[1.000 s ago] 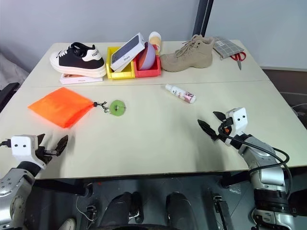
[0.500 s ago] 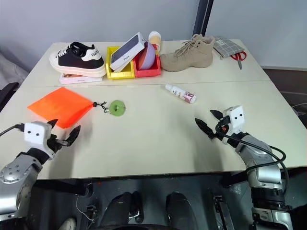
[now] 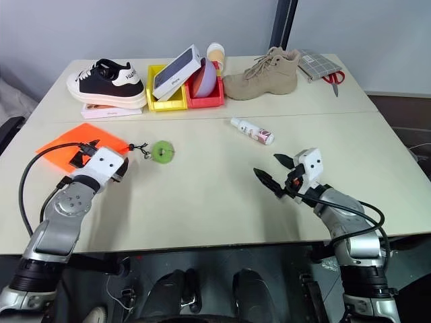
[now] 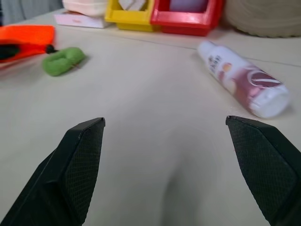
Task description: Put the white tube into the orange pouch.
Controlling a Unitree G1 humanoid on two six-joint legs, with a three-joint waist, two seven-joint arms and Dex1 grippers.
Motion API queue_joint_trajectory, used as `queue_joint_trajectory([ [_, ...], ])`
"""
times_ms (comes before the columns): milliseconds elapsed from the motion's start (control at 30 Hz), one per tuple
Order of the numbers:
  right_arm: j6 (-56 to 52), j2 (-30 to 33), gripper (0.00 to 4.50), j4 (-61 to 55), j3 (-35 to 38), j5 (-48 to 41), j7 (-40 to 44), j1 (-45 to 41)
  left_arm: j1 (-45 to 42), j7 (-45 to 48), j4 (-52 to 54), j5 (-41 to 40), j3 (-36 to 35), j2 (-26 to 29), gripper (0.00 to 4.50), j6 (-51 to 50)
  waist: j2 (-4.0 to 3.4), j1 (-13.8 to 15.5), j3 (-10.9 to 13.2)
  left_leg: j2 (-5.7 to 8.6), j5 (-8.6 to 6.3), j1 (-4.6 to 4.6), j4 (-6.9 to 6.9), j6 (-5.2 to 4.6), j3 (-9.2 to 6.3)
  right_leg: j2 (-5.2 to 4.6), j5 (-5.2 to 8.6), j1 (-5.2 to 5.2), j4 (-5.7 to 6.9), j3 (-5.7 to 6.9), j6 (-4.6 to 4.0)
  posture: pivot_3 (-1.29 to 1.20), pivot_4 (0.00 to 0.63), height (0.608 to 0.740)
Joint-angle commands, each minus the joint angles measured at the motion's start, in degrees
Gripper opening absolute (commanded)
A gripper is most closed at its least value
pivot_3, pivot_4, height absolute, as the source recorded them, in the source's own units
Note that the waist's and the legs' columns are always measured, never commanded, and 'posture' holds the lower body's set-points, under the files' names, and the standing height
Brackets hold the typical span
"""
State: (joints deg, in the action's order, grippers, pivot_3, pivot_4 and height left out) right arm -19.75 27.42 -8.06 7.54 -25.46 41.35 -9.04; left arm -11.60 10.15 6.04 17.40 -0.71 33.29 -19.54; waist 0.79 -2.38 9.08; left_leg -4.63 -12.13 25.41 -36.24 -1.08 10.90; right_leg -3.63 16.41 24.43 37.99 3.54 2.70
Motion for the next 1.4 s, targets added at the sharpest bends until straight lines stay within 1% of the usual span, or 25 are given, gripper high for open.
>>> queue_joint_trajectory([
  [33,-0.8,-0.6,4.29,-4.6,-0.4,-1.1,-1.0,-0.2,-1.8,-1.5,-0.9,2.3,-0.3,0.2,4.42,-0.6,0.00,0.0,0.0,0.00,0.01,-0.01,0.00,0.01,0.00,0.00,0.00,0.00,0.02,0.00,0.01,0.00,0.150,0.740],
  [267,-3.6,-1.1,4.29,-8.2,-1.0,-1.6,-2.9,-0.2,-1.6,-1.6,-3.3,4.5,-0.9,1.0,4.42,-2.3,0.00,0.2,0.0,0.00,0.02,-0.01,-0.02,0.01,-0.01,0.02,-0.01,-0.01,0.05,0.02,0.02,0.00,0.150,0.740],
  [533,-5.2,-1.3,4.29,-9.2,-1.6,-1.8,-3.6,-1.2,-1.2,-2.3,-4.0,5.2,-2.2,1.2,4.42,-3.7,0.01,0.2,0.0,0.00,0.03,-0.01,-0.05,0.00,0.00,0.02,-0.01,-0.02,0.08,0.02,0.03,0.00,0.150,0.740],
  [567,-5.2,-1.3,4.50,-9.1,-1.6,-1.7,-3.6,-1.2,-1.1,-2.4,-4.0,5.2,-2.4,1.3,3.90,-3.6,0.01,0.2,0.0,0.00,0.03,-0.01,-0.05,0.00,0.00,0.02,-0.02,-0.02,0.08,0.02,0.03,0.00,0.150,0.740],
  [600,-5.1,-1.3,4.50,-9.0,-1.6,-1.7,-3.5,-1.2,-1.0,-2.6,-4.1,5.2,-2.6,1.3,3.64,-3.5,0.01,0.2,0.0,0.00,0.03,-0.01,-0.05,0.00,0.00,0.02,-0.02,-0.02,0.08,0.02,0.03,0.00,0.150,0.740],
  [700,-4.9,-1.3,4.50,-8.8,-1.7,-1.6,-3.3,-1.1,-0.9,-2.9,-4.1,5.1,-2.9,1.5,2.15,-3.4,0.01,0.2,0.0,0.00,0.04,-0.01,-0.06,0.00,0.00,0.03,-0.02,-0.02,0.10,0.02,0.04,0.00,0.150,0.740],
  [767,-4.6,-1.3,4.50,-8.5,-1.6,-1.5,-3.1,-1.1,-0.7,-2.9,-3.9,5.0,-3.2,1.7,1.03,-3.5,0.01,0.2,0.0,0.00,0.04,-0.01,-0.07,0.01,0.00,0.04,-0.02,-0.02,0.11,0.02,0.04,0.00,0.150,0.740],
  [833,-4.3,-1.3,4.50,-8.3,-1.4,-1.4,-2.9,-1.1,-0.6,-3.0,-3.9,4.8,-3.4,1.8,0.05,-3.4,0.01,0.2,0.0,0.00,0.04,-0.02,-0.08,0.00,0.00,0.04,-0.02,-0.02,0.12,0.02,0.05,0.00,0.150,0.740],
  [967,-3.8,-1.3,4.50,-8.0,-1.3,-1.3,-2.7,-0.8,-0.2,-2.8,-3.4,4.7,-3.9,2.1,0.05,-3.9,0.01,0.2,0.0,0.00,0.04,-0.02,-0.09,0.01,0.00,0.04,-0.02,-0.03,0.12,0.02,0.05,0.00,0.150,0.740],
  [1133,-3.2,-1.2,4.50,-7.8,-1.2,-1.0,-2.5,-0.3,0.2,0.0,-0.8,0.7,-5.2,0.5,0.05,-2.7,0.01,0.2,0.0,0.00,0.05,-0.02,-0.10,0.03,0.00,0.06,-0.02,-0.03,0.14,0.03,0.05,0.00,0.150,0.740],
  [1267,-2.7,-1.2,4.50,-7.0,-1.0,-0.7,-2.7,-0.7,-0.3,2.8,1.8,-1.1,-3.3,-0.2,0.05,-0.8,0.01,0.5,0.0,0.00,0.06,-0.02,-0.17,0.03,-0.01,0.06,-0.03,-0.07,0.14,0.03,0.06,0.00,0.150,0.740],
  [1400,-1.8,-1.1,4.50,-6.2,-1.2,0.1,-3.1,-1.2,-1.1,4.3,4.1,-1.7,-1.2,-2.2,0.05,-1.4,0.01,0.5,0.0,0.00,0.06,-0.04,-0.19,0.03,-0.01,0.06,-0.03,-0.09,0.18,0.03,0.06,0.00,0.150,0.740],
])
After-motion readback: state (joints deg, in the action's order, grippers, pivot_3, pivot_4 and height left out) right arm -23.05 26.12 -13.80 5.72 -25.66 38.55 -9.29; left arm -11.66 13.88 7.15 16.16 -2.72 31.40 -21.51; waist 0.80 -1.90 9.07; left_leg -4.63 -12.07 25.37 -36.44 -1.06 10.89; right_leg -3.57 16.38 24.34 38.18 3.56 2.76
